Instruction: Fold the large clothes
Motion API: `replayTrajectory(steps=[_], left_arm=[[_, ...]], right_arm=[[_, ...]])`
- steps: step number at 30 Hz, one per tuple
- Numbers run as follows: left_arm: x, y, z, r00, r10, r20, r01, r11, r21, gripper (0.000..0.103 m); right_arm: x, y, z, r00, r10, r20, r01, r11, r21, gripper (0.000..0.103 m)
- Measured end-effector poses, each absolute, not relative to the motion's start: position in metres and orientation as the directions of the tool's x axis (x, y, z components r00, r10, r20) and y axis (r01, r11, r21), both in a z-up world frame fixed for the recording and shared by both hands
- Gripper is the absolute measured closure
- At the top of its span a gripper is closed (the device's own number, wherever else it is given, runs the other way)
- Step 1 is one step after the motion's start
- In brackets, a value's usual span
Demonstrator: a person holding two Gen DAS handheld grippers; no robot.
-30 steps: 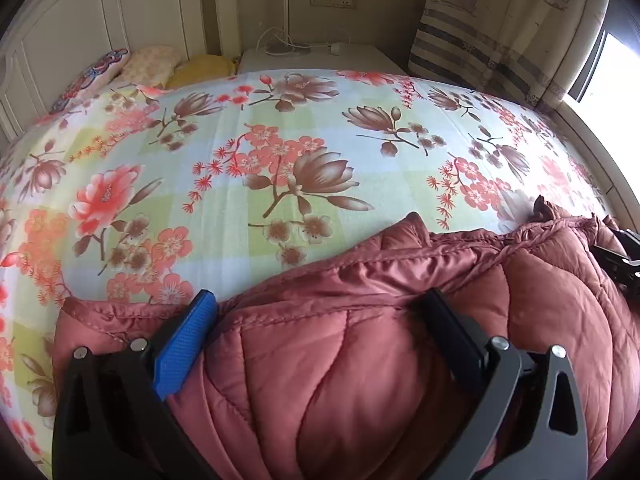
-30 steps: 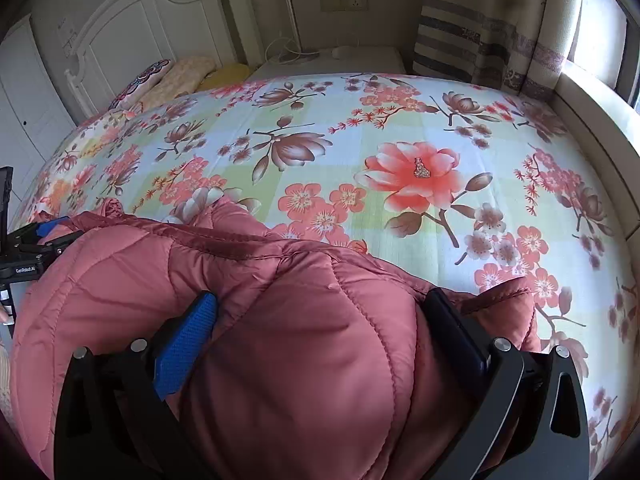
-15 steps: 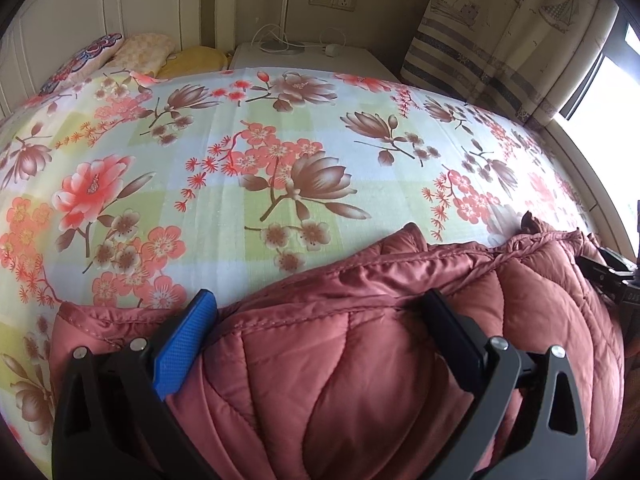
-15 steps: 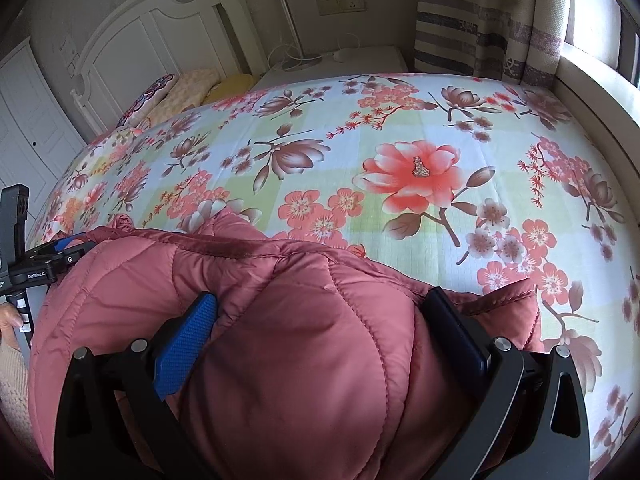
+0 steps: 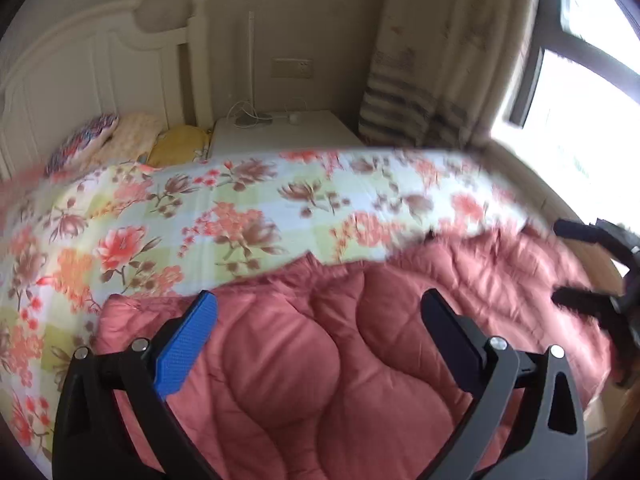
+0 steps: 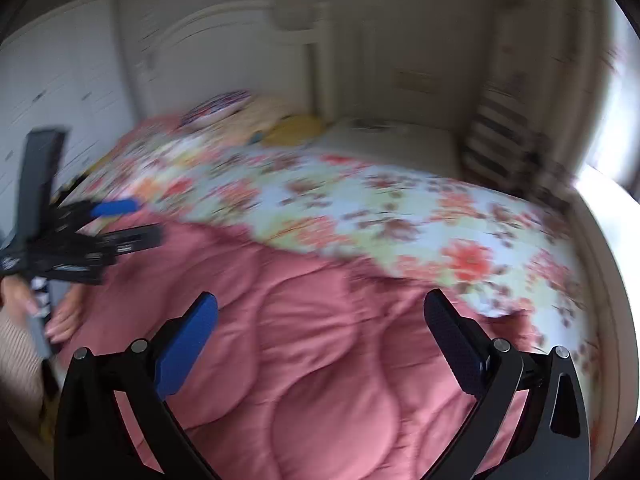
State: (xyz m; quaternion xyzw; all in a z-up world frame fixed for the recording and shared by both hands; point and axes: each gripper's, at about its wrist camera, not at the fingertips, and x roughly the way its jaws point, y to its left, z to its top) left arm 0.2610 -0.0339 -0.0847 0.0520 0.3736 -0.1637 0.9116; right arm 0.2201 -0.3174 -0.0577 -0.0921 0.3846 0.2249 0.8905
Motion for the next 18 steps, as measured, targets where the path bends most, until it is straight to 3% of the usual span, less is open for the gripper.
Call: replayTrajectory(steps=[3,5,13,16,18], left_arm=[[0.281,-0.051,-0.139,0.565,-0.203,-0.800,0.339,0.941,0.001,0.002],[0.288,-0.047,-0.141,0.566,-0.223,-0.794,0.325,0.945,-0.034,0.002],[0.290,-0.044,-0.140,0.550,-0.241,-0.800,0.315,0.947,-0.069,0.002],[0.284,-0.034,-0.125,0.561,-0.223,-0.797,0.284,0.956,-0.068,0.002],[0.271,-0.020,-0.106,0.604,-0.226,-0.765,0.272,0.960,-0.069,0.002]], right_arm=[[0.235,-0.296,-0.116,0.510,0.250,-0.823,-0.492,0.869,-0.042,0.004],[0.245,-0.306,-0.129,0.526,0.343,-0.778,-0.485,0.873,0.057,0.004],[0.254,-0.312,-0.125,0.507,0.357,-0.784,-0.463,0.881,0.101,0.004],[0.237,-0.317,-0.103,0.575,0.237,-0.783,-0.392,0.920,-0.009,0.005],[0.220,-0.323,-0.078,0.626,0.248,-0.740,-0.396,0.918,-0.027,0.005]])
